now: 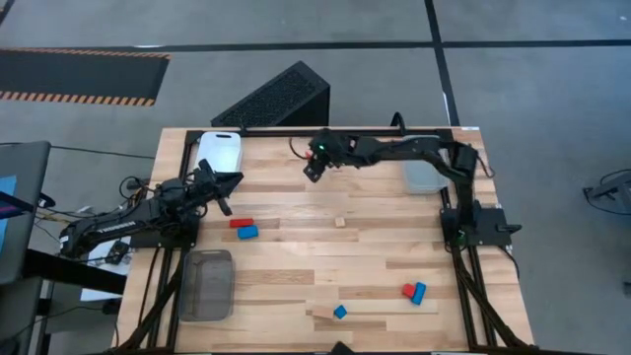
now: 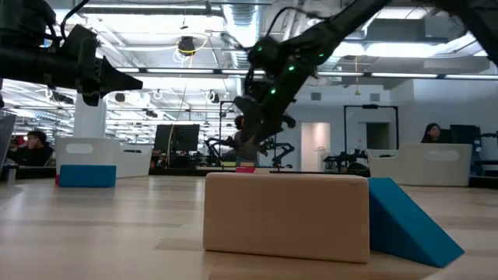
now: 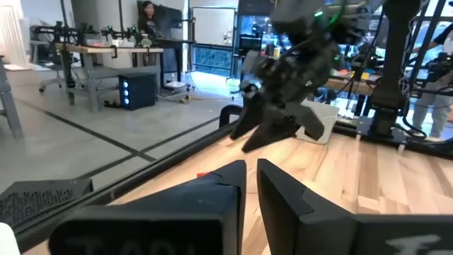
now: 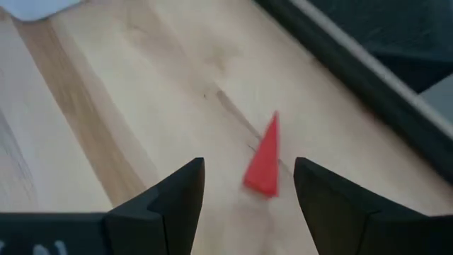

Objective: Sort & place blocks by color
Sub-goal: Put the top red block into the white bin

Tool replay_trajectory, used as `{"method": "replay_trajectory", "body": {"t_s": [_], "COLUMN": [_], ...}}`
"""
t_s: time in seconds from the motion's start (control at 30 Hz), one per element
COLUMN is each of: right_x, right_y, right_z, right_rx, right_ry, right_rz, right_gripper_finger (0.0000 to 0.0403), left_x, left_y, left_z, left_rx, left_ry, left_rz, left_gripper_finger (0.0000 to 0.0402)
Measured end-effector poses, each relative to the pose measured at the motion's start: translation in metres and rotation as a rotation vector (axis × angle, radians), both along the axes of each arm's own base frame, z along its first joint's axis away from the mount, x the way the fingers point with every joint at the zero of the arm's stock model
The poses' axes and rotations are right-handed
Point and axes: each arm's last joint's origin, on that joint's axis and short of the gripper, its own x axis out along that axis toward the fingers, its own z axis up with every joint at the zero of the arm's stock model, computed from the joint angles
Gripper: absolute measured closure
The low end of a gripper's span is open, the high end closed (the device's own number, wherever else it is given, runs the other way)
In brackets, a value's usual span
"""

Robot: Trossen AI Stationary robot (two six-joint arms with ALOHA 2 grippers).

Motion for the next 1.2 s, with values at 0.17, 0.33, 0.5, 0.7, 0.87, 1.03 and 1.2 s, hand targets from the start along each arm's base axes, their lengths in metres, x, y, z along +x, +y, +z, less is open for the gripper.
{"method": "replay_trajectory", "body": {"t_s": [0.17, 0.33, 0.5, 0.7, 0.87, 1.03, 1.2], "right_x": [0.015, 0.023, 0.022, 0.024, 0.025, 0.024, 0.024], "right_y": [-0.018, -0.029, -0.037, -0.052, -0.063, -0.065, -0.065], "right_z": [-0.01, -0.017, -0.018, -0.033, -0.024, -0.025, -0.025], "right_rx": [0.104, 0.137, 0.192, 0.293, 0.284, 0.311, 0.313], "right_ry": [0.099, 0.184, 0.254, 0.278, 0.256, 0.245, 0.248], "right_rz": [0.022, 0.008, 0.005, 0.053, 0.059, 0.08, 0.092], "right_gripper_finger": [0.0158, 0.0158, 0.0158, 0.0169, 0.0198, 0.0229, 0.0245], "left_x": [0.0, 0.0, 0.001, 0.001, 0.001, 0.001, 0.001], "left_y": [0.0, 0.001, 0.001, 0.001, 0.001, 0.001, 0.001], "left_z": [-0.002, -0.005, -0.005, -0.006, -0.006, -0.006, -0.006], "left_rx": [-0.015, -0.023, -0.024, -0.022, -0.022, -0.021, -0.021], "left_ry": [0.016, 0.043, 0.052, 0.058, 0.057, 0.056, 0.056], "left_rz": [0.003, 0.02, 0.024, 0.024, 0.024, 0.035, 0.035], "left_gripper_finger": [0.0354, 0.0351, 0.0351, 0.0351, 0.0351, 0.0351, 0.0351]}}
